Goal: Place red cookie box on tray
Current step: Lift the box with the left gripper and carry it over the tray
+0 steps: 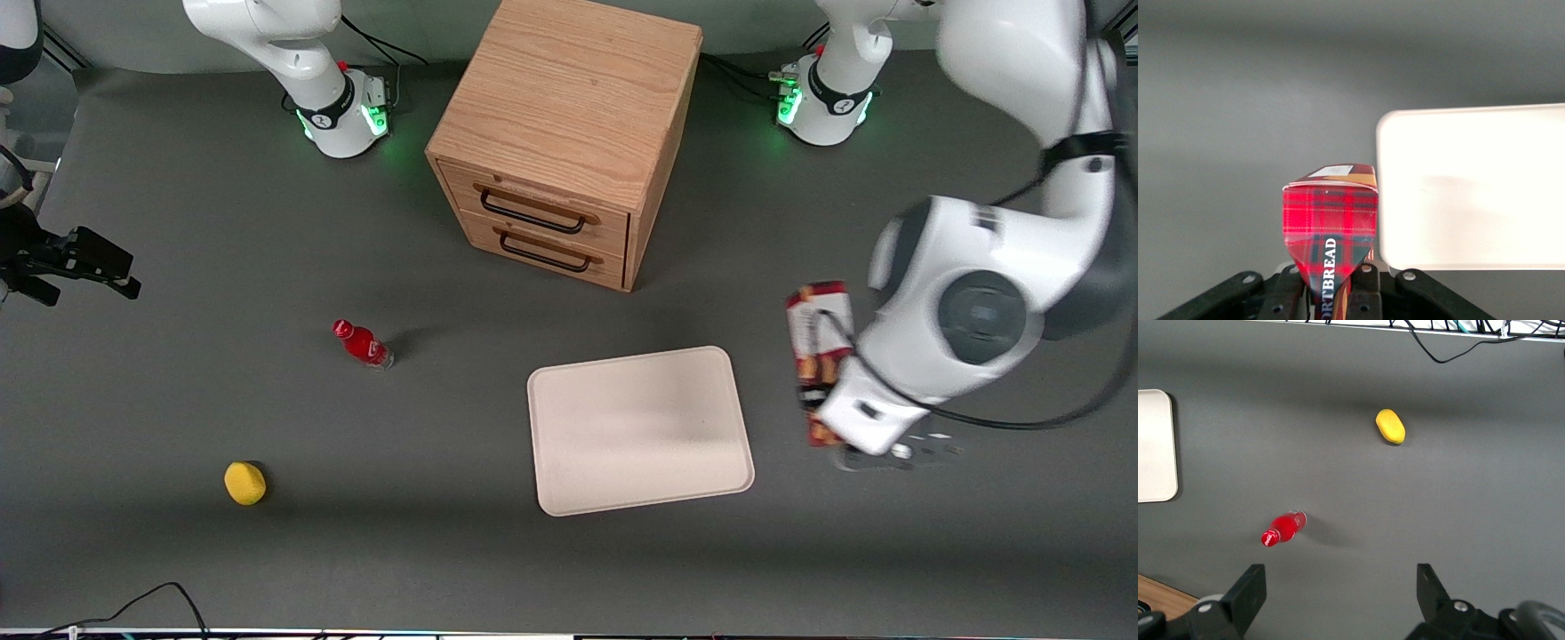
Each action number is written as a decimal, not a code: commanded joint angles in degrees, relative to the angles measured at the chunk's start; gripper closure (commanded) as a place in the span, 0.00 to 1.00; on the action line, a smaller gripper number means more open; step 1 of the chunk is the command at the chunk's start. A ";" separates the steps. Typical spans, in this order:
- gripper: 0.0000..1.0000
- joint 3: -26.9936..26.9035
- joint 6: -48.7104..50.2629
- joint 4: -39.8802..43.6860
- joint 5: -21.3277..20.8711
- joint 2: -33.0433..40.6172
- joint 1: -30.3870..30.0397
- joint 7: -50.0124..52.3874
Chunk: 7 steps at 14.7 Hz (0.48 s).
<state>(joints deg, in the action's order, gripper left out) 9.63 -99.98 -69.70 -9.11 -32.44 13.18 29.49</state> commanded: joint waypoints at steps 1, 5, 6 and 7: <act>1.00 -1.02 -5.98 2.64 -0.56 -5.86 5.09 9.60; 1.00 -1.02 -16.29 2.20 -1.09 -11.84 6.42 13.23; 1.00 -1.02 -18.04 2.11 -1.44 -13.25 6.25 13.05; 1.00 -1.10 -20.15 2.02 -2.31 -14.74 6.07 13.05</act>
<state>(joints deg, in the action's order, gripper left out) 9.03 -117.98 -69.75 -9.76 -44.65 19.34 41.48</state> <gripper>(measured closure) 0.789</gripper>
